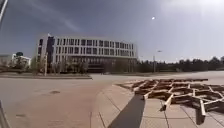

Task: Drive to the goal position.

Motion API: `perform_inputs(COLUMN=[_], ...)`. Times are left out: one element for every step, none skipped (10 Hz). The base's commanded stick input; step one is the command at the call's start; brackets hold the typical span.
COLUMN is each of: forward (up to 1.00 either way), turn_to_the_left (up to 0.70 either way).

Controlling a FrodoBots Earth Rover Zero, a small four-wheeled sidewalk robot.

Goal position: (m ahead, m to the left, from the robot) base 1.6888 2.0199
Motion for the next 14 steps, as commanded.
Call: perform_inputs(forward=[0.05, 0.05, 0.05, 0.05, 0.05, 0.05, 0.05, 0.05, 0.05, 0.05, 0.04, 0.05, 0.05, 0.05], turn_to_the_left=[0.0, 0.0, 0.0, 0.0, 0.0, 0.0, 0.0, 0.0, 0.0, 0.0, 0.0, 0.0, 0.0, 0.0])
